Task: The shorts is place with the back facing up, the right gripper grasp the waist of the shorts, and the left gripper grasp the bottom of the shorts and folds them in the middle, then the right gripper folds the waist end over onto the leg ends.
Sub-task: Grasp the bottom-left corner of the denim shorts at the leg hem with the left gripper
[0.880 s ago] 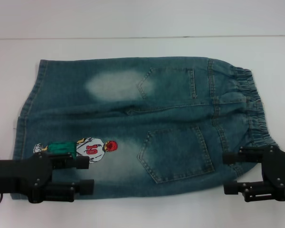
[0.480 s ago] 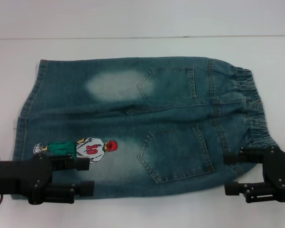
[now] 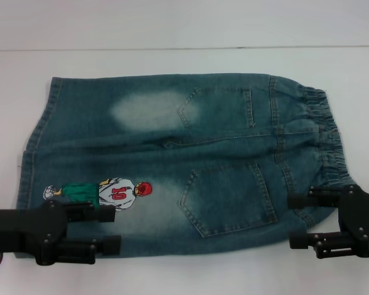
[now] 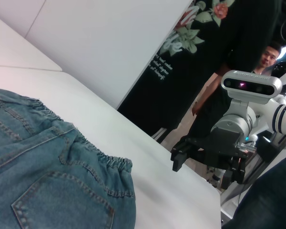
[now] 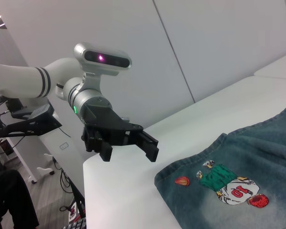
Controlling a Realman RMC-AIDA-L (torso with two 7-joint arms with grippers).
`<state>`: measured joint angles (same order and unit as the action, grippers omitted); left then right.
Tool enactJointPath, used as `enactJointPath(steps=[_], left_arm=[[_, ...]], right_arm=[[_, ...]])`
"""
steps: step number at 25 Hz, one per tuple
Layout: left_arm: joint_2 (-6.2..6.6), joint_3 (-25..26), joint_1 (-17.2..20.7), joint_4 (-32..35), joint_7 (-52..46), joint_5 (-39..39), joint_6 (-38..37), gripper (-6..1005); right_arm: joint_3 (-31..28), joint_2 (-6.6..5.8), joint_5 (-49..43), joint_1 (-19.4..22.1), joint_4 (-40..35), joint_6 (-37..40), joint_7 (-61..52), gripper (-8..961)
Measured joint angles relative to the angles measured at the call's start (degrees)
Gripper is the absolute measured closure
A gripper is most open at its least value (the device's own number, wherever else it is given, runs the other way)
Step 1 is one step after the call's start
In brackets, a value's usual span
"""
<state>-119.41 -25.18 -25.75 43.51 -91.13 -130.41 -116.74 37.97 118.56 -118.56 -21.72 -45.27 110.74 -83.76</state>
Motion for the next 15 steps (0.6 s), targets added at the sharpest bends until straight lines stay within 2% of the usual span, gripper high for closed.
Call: enactJointPath(steps=[3, 8, 11, 15], left_arm=[[0.41, 0.1, 0.3, 0.3, -0.9, -0.4, 0.1, 174], [2.84, 3.8, 1.1, 2.5, -8.2, -4.4, 0.1, 174], [3.83, 6.8, 1.7, 5.6, -13.9, -7.3, 0.1, 174], [4.32, 7.7, 2.0, 9.2, -21.6, -10.6, 1.2, 175]], right_arm=[[0.0, 0.01, 0.0, 0.0, 0.0, 0.0, 0.0, 125], [-0.1, 0.01, 0.0, 0.0, 0.0, 0.0, 0.4, 126], [-0.1, 0.01, 0.0, 0.1, 0.0, 0.0, 1.1, 127], [-0.1, 0.11, 0.0, 0.1, 0.0, 0.1, 1.9, 128]])
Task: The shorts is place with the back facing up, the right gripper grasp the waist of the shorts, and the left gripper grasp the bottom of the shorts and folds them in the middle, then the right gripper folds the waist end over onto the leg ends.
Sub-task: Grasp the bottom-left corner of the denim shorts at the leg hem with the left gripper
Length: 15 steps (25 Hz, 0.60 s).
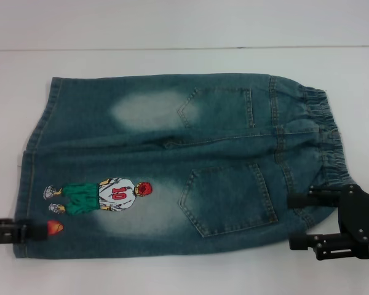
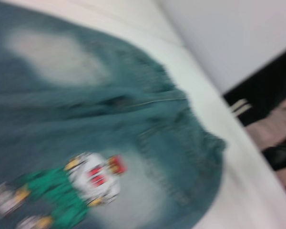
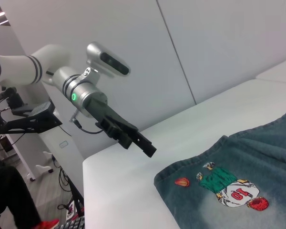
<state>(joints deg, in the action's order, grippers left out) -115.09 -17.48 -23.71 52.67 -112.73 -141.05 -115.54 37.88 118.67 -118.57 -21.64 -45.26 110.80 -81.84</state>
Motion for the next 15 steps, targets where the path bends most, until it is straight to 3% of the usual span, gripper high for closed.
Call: enactJointPath(steps=[6, 15], left_arm=[[0.04, -0.6, -0.6, 1.6, -8.6, -6.9, 6.4, 175], [0.05, -1.0, -2.0, 0.5, -12.6, -11.3, 10.1, 174]], right_arm=[[0.0, 0.14, 0.0, 0.0, 0.0, 0.0, 0.9, 130], [-0.1, 0.13, 0.0, 0.3, 0.0, 0.3, 1.7, 133]])
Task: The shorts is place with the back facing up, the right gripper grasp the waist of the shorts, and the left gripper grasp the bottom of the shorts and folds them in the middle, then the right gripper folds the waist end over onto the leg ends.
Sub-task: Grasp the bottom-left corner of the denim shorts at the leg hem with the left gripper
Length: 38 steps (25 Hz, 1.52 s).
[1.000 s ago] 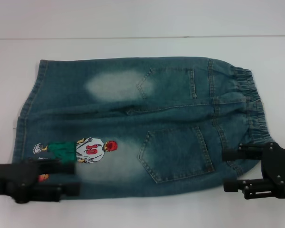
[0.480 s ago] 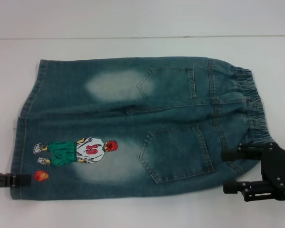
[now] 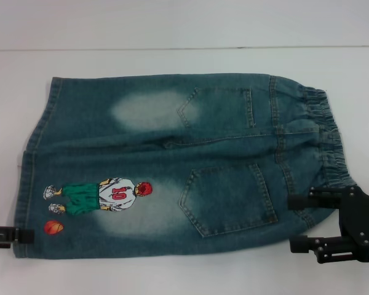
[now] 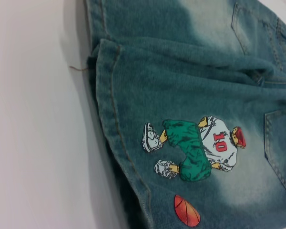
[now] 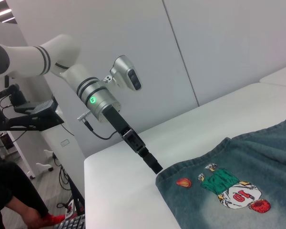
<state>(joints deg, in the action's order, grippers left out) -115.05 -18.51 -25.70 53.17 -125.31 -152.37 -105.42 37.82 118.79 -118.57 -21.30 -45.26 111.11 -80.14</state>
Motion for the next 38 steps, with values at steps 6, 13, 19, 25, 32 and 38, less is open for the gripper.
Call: enactJointPath(steps=[6, 13, 19, 25, 32, 38], left_arm=[[-0.54, -2.1, -0.3, 0.0, 0.1, -0.2, 0.8, 174], [-0.69, -3.5, -0.3, 0.0, -0.2, -0.2, 1.6, 175], [-0.60, -3.4, -0.3, 0.5, -0.2, -0.2, 1.6, 175], [-0.48, -3.2, -0.1, 0.6, -0.3, -0.2, 1.9, 174], [-0.66, -3.4, -0.1, 0.2, -0.4, -0.2, 2.2, 175], [-0.70, -3.5, -0.2, 0.1, -0.3, -0.2, 3.0, 174]], right_arm=[[0.0, -0.06, 0.0, 0.0, 0.0, 0.0, 0.1, 134], [0.0, 0.05, -0.1, -0.1, 0.0, 0.0, 0.1, 137], [0.0, 0.04, 0.0, -0.1, 0.1, 0.1, 0.1, 138], [0.0, 0.03, -0.1, -0.2, 0.3, -0.2, 0.2, 140], [0.0, 0.03, -0.1, -0.2, 0.5, -0.2, 0.6, 142], [0.0, 0.03, -0.1, 0.0, 0.5, -0.2, 0.7, 144]])
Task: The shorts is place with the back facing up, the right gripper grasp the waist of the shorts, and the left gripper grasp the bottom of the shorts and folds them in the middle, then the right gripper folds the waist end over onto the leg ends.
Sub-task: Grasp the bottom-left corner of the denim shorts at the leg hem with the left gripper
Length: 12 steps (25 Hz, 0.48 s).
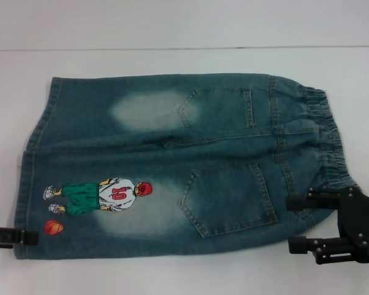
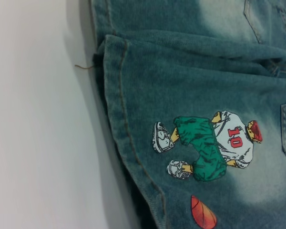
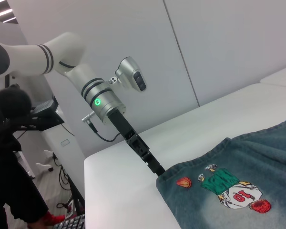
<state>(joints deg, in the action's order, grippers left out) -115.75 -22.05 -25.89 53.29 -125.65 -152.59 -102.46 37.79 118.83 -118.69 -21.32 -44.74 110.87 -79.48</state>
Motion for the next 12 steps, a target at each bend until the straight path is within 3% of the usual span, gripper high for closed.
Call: enactJointPath(steps=[12], left_arm=[[0.00, 0.0, 0.3, 0.0, 0.1, -0.6, 0.2, 175]], right_arm=[[0.0, 0.00, 0.0, -0.3, 0.0, -0.1, 0.0, 148]])
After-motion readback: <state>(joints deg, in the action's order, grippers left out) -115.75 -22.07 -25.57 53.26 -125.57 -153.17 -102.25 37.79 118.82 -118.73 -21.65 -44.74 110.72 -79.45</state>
